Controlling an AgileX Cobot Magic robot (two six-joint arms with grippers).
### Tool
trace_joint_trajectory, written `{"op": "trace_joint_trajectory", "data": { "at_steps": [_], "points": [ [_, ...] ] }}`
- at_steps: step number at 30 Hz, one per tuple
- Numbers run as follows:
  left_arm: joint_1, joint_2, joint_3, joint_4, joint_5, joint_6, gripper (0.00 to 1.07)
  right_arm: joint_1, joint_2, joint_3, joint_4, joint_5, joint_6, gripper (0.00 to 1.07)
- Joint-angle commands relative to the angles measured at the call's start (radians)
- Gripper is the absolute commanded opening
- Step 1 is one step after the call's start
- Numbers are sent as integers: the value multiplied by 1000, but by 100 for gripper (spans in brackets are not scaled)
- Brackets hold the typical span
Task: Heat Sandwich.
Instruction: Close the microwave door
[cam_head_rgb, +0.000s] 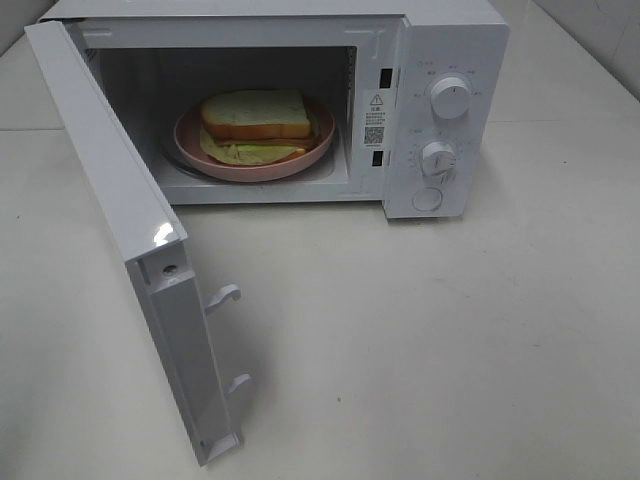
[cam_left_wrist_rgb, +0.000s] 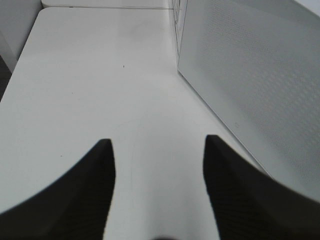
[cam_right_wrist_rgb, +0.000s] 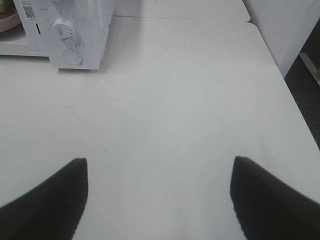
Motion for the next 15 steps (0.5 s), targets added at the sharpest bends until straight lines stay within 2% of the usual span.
{"op": "trace_joint_trajectory", "data": {
  "at_steps": [1, 2, 5, 6, 7, 15],
  "points": [
    [-5, 37, -7, -4, -66, -4, 38, -4, -28, 2, 2, -7, 2, 75],
    [-5, 74, -7, -7, -97, -4, 26, -4, -28, 2, 2, -7, 2, 75],
    [-5, 129, -6, 5, -138, -4, 11, -4, -28, 2, 2, -7, 2, 75],
    [-5, 129, -6, 5, -138, -4, 11, -4, -28, 2, 2, -7, 2, 75],
    [-5, 170, -1, 14, -173, -4, 0, -4, -28, 2, 2, -7, 2, 75],
    [-5, 283, 66, 20, -381, 50, 0, -4, -28, 2, 2, -7, 2, 75]
  ]
}}
